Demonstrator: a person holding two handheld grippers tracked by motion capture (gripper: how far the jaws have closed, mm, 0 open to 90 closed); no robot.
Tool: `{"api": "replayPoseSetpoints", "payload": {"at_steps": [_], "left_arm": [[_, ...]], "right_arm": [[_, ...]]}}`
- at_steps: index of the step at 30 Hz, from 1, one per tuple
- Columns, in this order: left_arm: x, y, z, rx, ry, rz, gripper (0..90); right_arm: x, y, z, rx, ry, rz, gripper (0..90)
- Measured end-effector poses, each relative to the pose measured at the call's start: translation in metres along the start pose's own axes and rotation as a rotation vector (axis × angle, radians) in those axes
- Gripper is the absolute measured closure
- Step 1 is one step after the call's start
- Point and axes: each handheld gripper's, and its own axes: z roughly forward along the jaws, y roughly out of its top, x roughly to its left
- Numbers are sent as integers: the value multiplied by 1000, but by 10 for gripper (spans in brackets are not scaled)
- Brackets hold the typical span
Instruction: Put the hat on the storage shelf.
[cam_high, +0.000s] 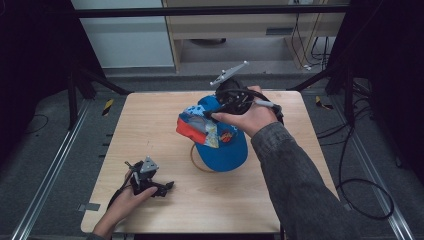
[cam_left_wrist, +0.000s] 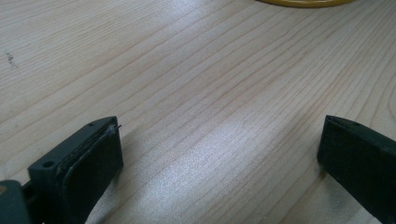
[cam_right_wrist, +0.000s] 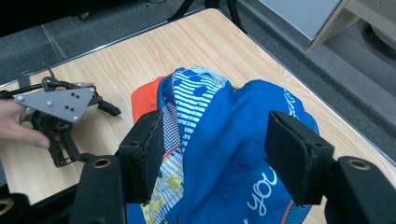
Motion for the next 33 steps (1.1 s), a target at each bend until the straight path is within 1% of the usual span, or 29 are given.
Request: {"api": "replayPoseSetpoints", "payload": {"at_steps": [4,13,22,23,28,29,33], "left_arm": [[0,0,0,0,0,0,0],[0,0,0,0,0,0,0],[0,0,0,0,0,0,0],[0,0,0,0,0,1,0],[0,0,0,0,-1,-1,0],[0,0,0,0,-1,-2,0],[0,0,0,0,-1,-1,0]], "right_arm": [[0,-4,-3,-2,-3,0,371],[-3,-15,-12,-14,-11,18,350],[-4,-19,-19,-26,-16,27,336],[-4,-21,-21,-34,-17,30,325],[-4,-25,-24,-37,-19,37,304],[-4,-27,-25,-37,-24,40,281],[-6,-30,-27,-36,-32,57,243]]}}
